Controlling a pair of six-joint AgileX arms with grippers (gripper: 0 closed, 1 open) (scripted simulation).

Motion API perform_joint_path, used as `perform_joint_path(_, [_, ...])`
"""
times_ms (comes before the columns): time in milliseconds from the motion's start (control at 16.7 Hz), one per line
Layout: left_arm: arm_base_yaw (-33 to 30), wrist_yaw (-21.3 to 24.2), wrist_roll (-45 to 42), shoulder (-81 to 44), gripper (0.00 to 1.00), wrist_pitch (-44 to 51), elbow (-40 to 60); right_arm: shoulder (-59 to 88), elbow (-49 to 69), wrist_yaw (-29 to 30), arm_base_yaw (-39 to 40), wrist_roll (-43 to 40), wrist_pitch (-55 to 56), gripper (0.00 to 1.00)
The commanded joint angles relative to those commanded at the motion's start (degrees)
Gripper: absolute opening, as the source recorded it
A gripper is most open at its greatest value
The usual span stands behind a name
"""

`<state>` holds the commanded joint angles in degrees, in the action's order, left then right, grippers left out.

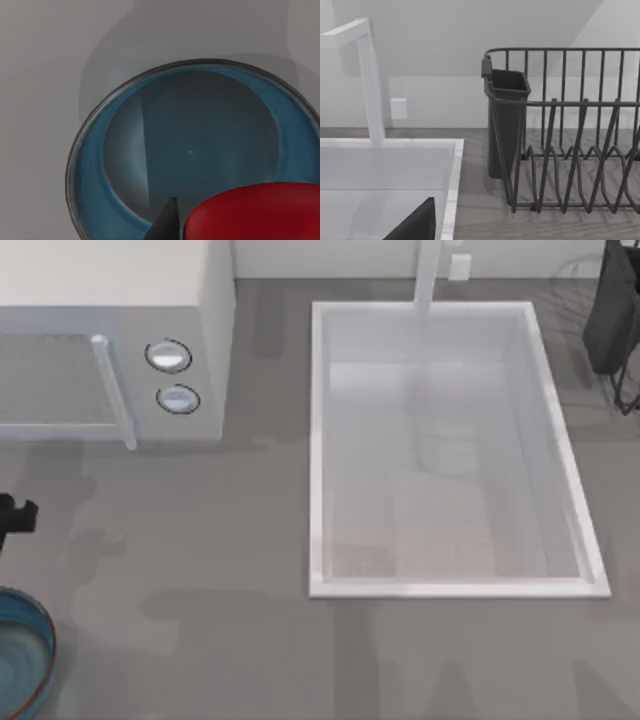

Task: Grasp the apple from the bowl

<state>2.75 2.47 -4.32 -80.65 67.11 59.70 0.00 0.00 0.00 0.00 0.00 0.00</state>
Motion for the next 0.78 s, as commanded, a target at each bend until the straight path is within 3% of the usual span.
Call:
perform_joint_path(420, [-0.6,-0.1,0.6,2.7,0.00,28.3,26.7,0.0,0.0,0.0,0.0,0.0,0.0,1.00])
perform_joint_path(780, [-0.7,-0.1,0.7,3.6,0.00,32.4,30.8,0.0,0.0,0.0,0.0,0.0,0.0,1.00])
